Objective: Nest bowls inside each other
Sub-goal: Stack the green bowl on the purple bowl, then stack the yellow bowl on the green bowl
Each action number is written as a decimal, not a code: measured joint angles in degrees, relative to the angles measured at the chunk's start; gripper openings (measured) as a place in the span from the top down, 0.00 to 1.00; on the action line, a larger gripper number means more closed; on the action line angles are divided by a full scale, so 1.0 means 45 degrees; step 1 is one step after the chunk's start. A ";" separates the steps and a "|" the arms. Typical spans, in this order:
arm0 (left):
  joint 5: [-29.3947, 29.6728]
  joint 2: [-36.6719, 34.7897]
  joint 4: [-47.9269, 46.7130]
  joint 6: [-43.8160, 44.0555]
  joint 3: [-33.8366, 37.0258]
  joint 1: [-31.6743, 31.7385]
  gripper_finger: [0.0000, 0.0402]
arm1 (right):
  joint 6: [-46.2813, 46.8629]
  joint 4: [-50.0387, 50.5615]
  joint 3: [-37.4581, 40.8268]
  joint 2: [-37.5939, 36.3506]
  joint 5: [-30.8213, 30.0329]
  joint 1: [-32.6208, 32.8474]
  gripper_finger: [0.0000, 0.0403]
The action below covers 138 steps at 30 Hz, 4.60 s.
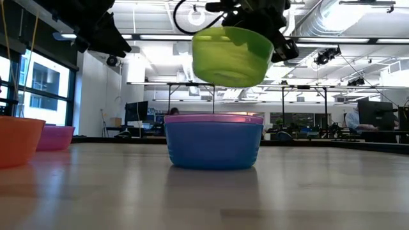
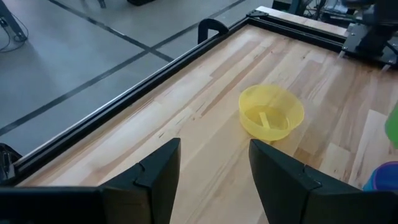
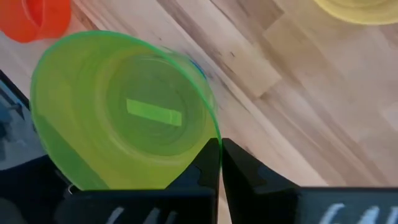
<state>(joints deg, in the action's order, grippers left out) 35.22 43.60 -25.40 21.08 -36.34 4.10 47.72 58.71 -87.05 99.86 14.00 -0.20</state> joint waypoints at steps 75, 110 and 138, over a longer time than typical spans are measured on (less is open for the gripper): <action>-0.0015 0.0003 -0.0389 0.0330 -0.0005 -0.0002 0.55 | 0.1103 -0.0430 0.0000 0.2579 -0.1380 0.0946 1.00; -0.0015 0.0003 -0.0385 0.0413 -0.0005 -0.0002 0.55 | -0.0724 0.0836 0.0001 0.1656 -0.2687 -0.1631 0.77; 0.0028 0.0008 -0.0398 0.0620 -0.0005 0.0000 0.55 | -0.2997 -0.0817 0.0471 0.2725 -0.1847 -0.4902 0.77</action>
<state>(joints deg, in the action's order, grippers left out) 35.35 43.64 -27.19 23.87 -36.36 4.10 34.23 55.03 -84.93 112.12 5.69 -22.26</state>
